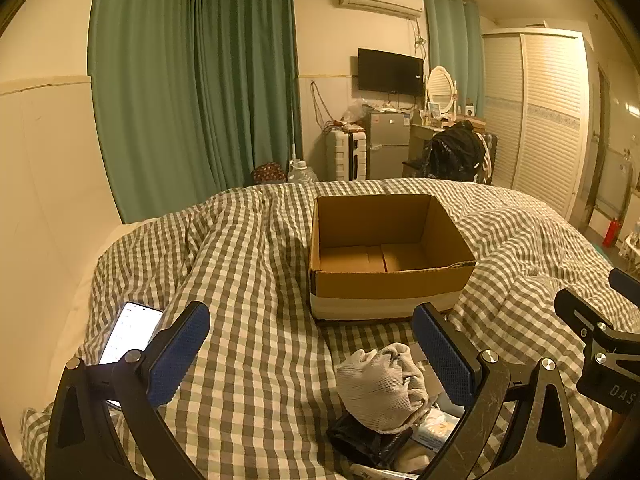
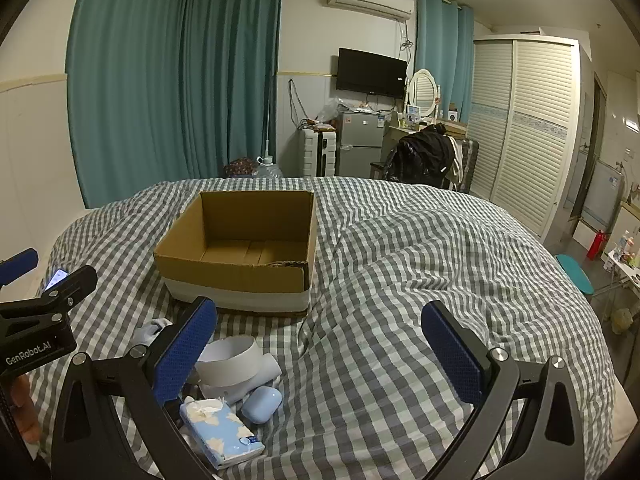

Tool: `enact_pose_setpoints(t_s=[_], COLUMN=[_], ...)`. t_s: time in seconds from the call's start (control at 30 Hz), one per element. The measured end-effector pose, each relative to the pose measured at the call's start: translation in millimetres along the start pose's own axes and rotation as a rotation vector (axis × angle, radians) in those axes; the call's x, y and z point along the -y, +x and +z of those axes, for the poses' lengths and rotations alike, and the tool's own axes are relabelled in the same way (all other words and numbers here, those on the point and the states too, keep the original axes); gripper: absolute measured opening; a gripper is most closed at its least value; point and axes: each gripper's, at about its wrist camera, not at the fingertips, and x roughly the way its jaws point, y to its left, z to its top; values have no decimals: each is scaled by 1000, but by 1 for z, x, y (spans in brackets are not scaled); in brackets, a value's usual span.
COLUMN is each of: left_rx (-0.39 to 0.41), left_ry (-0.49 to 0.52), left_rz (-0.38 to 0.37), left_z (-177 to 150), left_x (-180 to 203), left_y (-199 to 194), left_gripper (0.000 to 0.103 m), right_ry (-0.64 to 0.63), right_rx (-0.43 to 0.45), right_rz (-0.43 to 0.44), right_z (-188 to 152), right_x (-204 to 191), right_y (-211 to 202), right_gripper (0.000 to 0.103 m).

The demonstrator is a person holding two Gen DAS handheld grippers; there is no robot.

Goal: Organize objects

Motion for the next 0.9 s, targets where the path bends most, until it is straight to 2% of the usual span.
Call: enact_pose_setpoints(t_s=[0.9], left_rx=[-8], left_ry=[1], left_rz=[12], left_z=[0], left_x=[-1], left_y=[0], left_gripper=[103], right_ry=[-23], right_rx=[-12], right_rz=[24], right_z=[-3], right_x=[-8], right_y=[3], right_gripper=[103])
